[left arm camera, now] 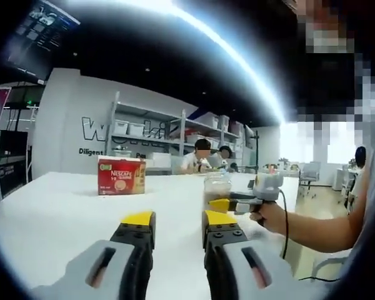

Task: Tear open the coffee pouch, take out the coffee, and pour the coffee from the pouch into the cup

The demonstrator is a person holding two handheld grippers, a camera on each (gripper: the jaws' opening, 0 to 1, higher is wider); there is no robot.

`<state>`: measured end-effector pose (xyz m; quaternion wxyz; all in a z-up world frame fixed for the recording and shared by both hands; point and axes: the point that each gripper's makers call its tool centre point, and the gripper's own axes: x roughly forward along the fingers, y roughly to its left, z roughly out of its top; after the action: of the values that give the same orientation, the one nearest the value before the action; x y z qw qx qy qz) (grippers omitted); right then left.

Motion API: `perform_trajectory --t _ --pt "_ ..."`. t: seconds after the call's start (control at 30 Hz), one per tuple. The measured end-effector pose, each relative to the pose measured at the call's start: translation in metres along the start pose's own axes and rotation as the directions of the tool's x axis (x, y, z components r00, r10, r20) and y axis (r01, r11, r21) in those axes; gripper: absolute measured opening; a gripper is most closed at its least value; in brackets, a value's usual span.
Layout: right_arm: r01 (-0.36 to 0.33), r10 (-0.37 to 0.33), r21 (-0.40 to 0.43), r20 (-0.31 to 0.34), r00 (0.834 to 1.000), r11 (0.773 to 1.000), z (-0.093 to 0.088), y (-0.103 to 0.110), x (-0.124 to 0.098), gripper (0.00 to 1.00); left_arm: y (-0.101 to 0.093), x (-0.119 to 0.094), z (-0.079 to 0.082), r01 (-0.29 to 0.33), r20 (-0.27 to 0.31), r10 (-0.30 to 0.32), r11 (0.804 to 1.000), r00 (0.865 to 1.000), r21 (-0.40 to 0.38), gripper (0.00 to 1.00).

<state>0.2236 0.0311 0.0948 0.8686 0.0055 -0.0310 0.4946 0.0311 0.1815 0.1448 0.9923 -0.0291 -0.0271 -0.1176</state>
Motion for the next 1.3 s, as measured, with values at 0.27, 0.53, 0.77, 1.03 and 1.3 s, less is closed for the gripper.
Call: perform_trajectory --t 0.27,0.53,0.77,1.03,1.3 --pt "-0.001 0.001 0.001 -0.015 1.000 1.000 -0.002 -0.051 0.004 0.55 0.008 -0.001 0.001 -0.024 0.012 0.024 1.000 1.000 0.002 0.32" --pt "0.027 -0.027 0.005 0.018 0.999 1.000 -0.001 -0.099 -0.003 0.55 0.008 -0.001 -0.003 -0.028 -0.014 0.028 0.999 0.999 0.017 0.32" --pt "0.050 -0.050 0.001 0.007 0.999 0.999 -0.002 -0.132 0.000 0.55 0.006 0.000 -0.007 -0.031 -0.030 0.031 0.999 0.999 0.011 0.33" --pt "0.098 -0.098 0.000 -0.017 0.995 0.995 -0.004 -0.190 0.006 0.55 0.005 -0.006 -0.010 -0.035 -0.040 0.036 0.999 0.999 0.022 0.33" --pt "0.155 -0.155 -0.002 -0.013 0.988 0.988 -0.005 -0.249 0.008 0.55 0.008 -0.014 -0.008 -0.055 -0.032 0.056 0.998 0.998 0.024 0.32"
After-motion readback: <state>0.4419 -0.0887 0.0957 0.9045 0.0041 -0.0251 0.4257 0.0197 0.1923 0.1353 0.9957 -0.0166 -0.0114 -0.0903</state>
